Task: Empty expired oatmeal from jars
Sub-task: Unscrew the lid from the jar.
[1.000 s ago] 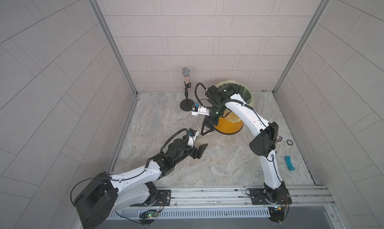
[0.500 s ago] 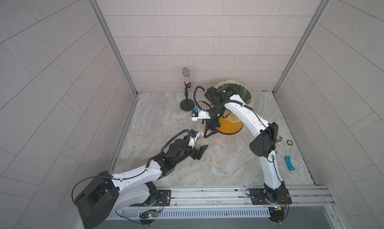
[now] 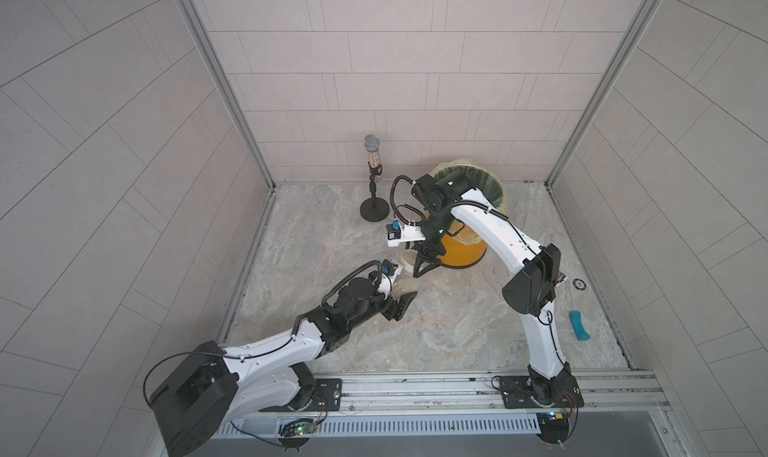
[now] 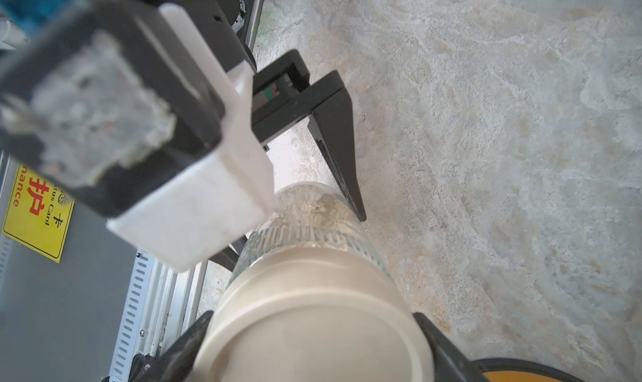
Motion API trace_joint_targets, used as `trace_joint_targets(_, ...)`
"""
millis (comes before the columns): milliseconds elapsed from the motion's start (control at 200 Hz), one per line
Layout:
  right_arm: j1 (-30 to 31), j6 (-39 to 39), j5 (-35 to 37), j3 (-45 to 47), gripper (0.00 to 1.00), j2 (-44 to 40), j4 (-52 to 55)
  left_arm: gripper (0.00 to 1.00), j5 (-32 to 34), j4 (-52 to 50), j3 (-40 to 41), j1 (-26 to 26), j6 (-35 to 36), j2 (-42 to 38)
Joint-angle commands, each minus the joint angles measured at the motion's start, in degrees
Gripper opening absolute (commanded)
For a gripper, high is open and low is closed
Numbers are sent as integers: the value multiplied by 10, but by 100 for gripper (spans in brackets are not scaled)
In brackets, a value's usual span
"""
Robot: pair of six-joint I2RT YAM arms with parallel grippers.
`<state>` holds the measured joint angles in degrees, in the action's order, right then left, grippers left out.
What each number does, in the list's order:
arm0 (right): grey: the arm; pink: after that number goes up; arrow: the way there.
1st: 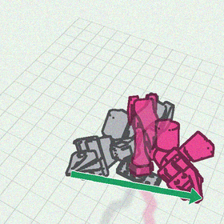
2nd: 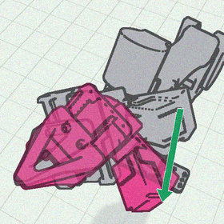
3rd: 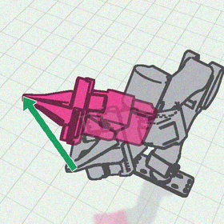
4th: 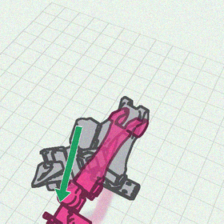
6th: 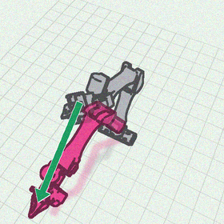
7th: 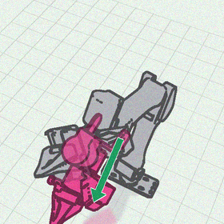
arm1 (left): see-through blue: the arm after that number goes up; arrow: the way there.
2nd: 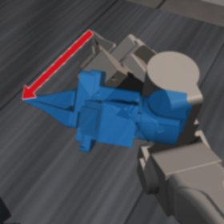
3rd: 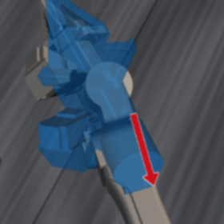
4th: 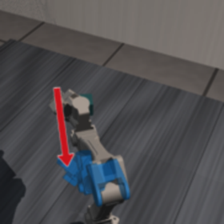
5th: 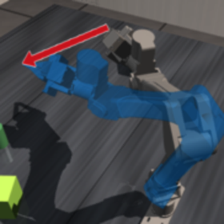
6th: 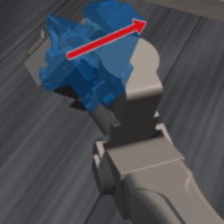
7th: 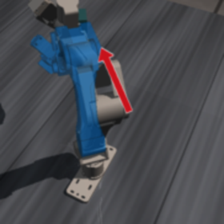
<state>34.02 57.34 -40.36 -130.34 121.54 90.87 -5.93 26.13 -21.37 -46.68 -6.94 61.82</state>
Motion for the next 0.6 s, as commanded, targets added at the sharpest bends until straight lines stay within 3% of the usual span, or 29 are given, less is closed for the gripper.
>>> trace_joint_targets(0,-15,66,77,-11,47,-27,113,0,16,81,-18,13,-51,-30)
trace_joint_targets(50,-16,4,80,-36,62,-16,100,0,16,77,-21,13,-50,-30)
trace_joint_targets(95,-18,-31,73,-77,68,5,115,0,15,75,-23,13,-49,-30)
trace_joint_targets(185,-20,-99,42,-108,90,20,115,0,14,74,-27,13,-48,-27)
trace_joint_targets(210,-22,-114,28,-110,100,21,114,0,14,74,-28,13,-47,-26)
trace_joint_targets(485,-29,-273,-49,-125,100,37,100,0,15,69,-31,13,-44,-31)
trace_joint_targets(590,-27,-292,-62,-111,100,35,91,0,15,69,-34,14,-43,-27)
